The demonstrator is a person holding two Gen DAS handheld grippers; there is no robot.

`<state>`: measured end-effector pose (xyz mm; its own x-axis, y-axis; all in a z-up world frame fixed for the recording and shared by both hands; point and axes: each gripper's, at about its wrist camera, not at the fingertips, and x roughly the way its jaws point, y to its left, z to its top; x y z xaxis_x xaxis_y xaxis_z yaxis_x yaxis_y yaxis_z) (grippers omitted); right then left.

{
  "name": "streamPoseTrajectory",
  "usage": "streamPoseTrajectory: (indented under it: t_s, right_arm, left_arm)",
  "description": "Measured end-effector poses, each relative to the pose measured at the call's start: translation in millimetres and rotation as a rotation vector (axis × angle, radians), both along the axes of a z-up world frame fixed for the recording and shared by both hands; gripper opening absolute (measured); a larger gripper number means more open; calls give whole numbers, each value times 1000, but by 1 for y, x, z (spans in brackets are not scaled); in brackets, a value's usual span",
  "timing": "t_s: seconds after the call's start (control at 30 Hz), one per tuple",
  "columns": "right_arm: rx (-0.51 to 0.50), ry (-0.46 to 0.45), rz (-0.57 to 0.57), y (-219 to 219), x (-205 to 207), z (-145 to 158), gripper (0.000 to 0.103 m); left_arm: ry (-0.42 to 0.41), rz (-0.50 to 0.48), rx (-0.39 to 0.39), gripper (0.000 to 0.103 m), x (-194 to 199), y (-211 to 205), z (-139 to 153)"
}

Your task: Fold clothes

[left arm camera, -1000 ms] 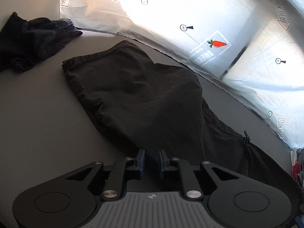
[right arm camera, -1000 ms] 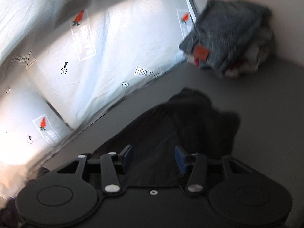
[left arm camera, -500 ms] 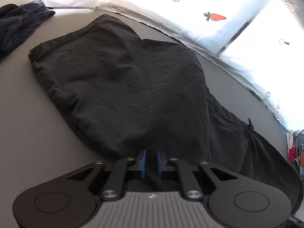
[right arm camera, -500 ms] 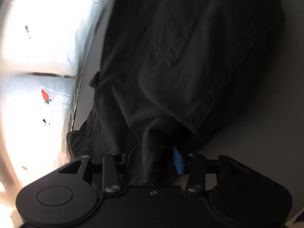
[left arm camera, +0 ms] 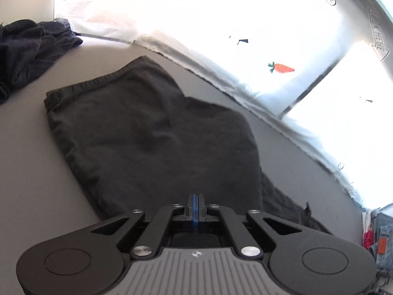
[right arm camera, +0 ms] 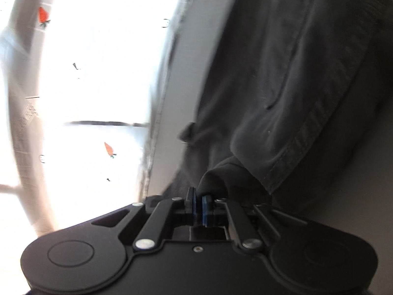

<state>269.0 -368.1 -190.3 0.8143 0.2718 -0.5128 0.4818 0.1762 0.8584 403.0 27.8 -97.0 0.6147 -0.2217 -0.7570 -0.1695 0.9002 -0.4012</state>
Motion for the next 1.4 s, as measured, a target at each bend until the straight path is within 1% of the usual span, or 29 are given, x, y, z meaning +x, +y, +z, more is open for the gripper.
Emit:
streamPoseTrajectory:
  t_s: [0.13,0.2,0.3,0.4,0.43,0.53,0.6,0.73,0.8,0.83,0.9,0.97,1.03,1.07,1.1,1.2,1.23,1.27,1.33,1.37,1.4]
  right_arm:
    - [28,-58,-6,-9,31,13,5]
    - [55,-90,-26,-18,49,16,5]
    - [58,-120,-52,-29,79,15,5]
    - [51,-107,-76,-35,110,7,5]
    - [45,-98,-77,-36,119,3,5]
    - [1,-80,-68,-37,144,-7,5]
    - [-17,-69,-69,-36,157,-12,5]
    - [-35,-42,-58,-32,169,-24,5]
    - [-9,-29,-43,-51,158,-17,6]
    - [2,-29,-41,-49,155,-17,8]
    - [23,-31,-47,-65,164,-17,9]
    - [46,-40,-56,-69,165,-17,15]
    - [73,-54,-66,-72,161,-15,25]
    - [82,-61,-67,-71,158,-13,28]
    - [86,-67,-67,-70,154,-9,32]
    - [83,-86,-56,-71,148,3,41]
    - [80,-91,-51,-72,146,6,42]
    - [78,-97,-46,-73,143,10,43]
    - [78,-105,-40,-74,139,15,44]
    - [84,-104,-44,-74,138,15,45]
    - [91,-103,-48,-74,138,15,46]
  left_arm:
    - [-18,-3,-11,0,7,-2,5]
    - [-21,16,-5,0,9,-1,4]
    - [-13,63,-2,0,14,6,-2]
    - [17,120,-30,0,22,17,-9]
    - [20,125,-42,3,25,19,-11]
    - [37,109,-68,11,38,20,-20]
    - [58,94,-75,12,50,17,-27]
    - [72,56,-86,13,74,10,-37]
    - [72,65,-101,13,80,9,-39]
    - [72,70,-109,13,84,9,-39]
    - [62,99,-154,13,86,13,-41]
    - [60,141,-230,14,90,21,-44]
    - [45,180,-305,16,95,27,-43]
    - [38,199,-342,19,98,30,-43]
    - [24,216,-367,21,99,31,-41]
    - [-29,249,-441,32,95,37,-32]
    - [-40,266,-484,39,91,41,-32]
    - [-51,284,-528,43,87,44,-31]
    - [-59,326,-627,48,79,50,-35]
    - [-65,344,-674,55,75,52,-37]
    - [-82,356,-712,59,70,53,-38]
